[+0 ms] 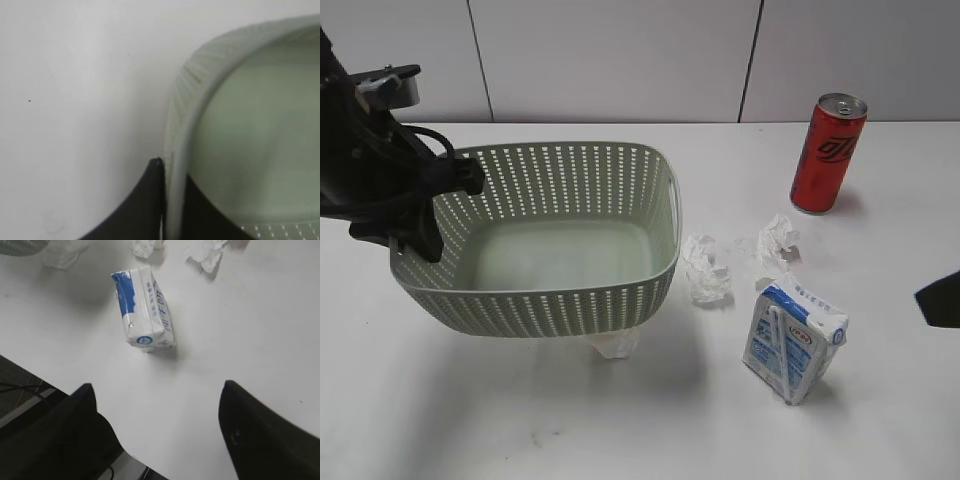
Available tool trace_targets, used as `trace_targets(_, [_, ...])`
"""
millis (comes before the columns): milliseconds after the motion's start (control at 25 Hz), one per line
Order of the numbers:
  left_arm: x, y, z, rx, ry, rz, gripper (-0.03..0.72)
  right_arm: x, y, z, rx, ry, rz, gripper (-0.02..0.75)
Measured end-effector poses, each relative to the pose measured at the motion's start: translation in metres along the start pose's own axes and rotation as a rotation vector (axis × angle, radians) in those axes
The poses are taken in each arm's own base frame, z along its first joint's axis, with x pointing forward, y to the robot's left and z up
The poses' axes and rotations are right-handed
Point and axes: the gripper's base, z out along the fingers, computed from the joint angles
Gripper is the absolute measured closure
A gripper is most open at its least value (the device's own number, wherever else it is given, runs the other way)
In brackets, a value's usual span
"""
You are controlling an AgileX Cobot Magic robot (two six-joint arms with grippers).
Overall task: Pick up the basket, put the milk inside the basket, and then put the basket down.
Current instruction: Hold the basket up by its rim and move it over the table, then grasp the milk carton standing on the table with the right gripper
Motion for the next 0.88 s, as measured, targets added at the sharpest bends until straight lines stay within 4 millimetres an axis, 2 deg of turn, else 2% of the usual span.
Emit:
trace_targets(160, [0.0, 0.0, 0.0, 0.0, 0.0, 0.0, 0.69, -0.027, 0.007, 0.034, -0.045, 0.097, -0.083, 0.146])
trace_targets(360, [0.0, 0.0, 0.0, 0.0, -0.001, 0.0, 0.69, -0.046, 0.028, 0.077, -0.028, 0.201, -0.223, 0.146])
trace_targets(560, [0.0, 0.0, 0.0, 0.0, -0.001, 0.0, 0.69, -0.045, 0.024, 0.121, -0.01, 0.288, -0.236, 0.145])
trace_targets(720, [0.0, 0.0, 0.0, 0.0, -0.001, 0.0, 0.69, -0.042, 0.02, 0.145, 0.004, 0.329, -0.246, 0.145])
trace_targets(880, [0.0, 0.0, 0.0, 0.0, 0.0, 0.0, 0.69, -0.036, 0.017, 0.162, 0.002, 0.378, -0.245, 0.146])
